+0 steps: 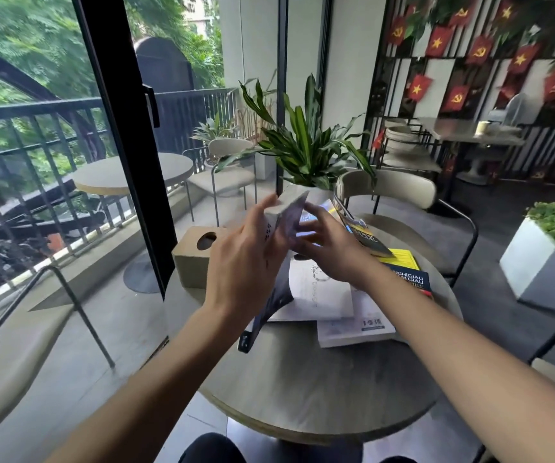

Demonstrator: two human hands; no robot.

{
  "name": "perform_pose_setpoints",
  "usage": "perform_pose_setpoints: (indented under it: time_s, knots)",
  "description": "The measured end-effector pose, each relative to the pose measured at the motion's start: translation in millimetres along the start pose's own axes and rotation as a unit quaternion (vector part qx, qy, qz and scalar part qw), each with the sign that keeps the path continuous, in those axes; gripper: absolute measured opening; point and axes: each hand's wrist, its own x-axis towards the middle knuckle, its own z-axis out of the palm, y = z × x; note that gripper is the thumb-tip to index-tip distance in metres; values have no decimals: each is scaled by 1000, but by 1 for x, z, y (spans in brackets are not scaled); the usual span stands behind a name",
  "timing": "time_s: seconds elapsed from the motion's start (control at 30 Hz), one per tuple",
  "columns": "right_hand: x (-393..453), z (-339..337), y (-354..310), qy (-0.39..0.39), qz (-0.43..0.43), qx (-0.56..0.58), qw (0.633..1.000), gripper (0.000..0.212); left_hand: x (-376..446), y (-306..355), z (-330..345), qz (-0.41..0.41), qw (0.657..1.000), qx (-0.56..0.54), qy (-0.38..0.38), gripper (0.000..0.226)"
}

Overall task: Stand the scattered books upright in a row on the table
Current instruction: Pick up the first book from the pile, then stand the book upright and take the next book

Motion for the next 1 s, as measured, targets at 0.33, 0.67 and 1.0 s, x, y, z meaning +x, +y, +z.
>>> perform_pose_setpoints:
  time_s: [0.33,0.67,1.0]
  knots:
    - [-8,22,6,-61,-23,-62,996,82,-45,-14,1,-135,983,66,-102,47]
    - [-20,57,22,-158,14,-155,975,107,-44,-13,-14,-166,983,73,-2,16]
    - [-24,57,34,-130,18,-204,970,125,-58,-23,-4,-129,991,43,2,19]
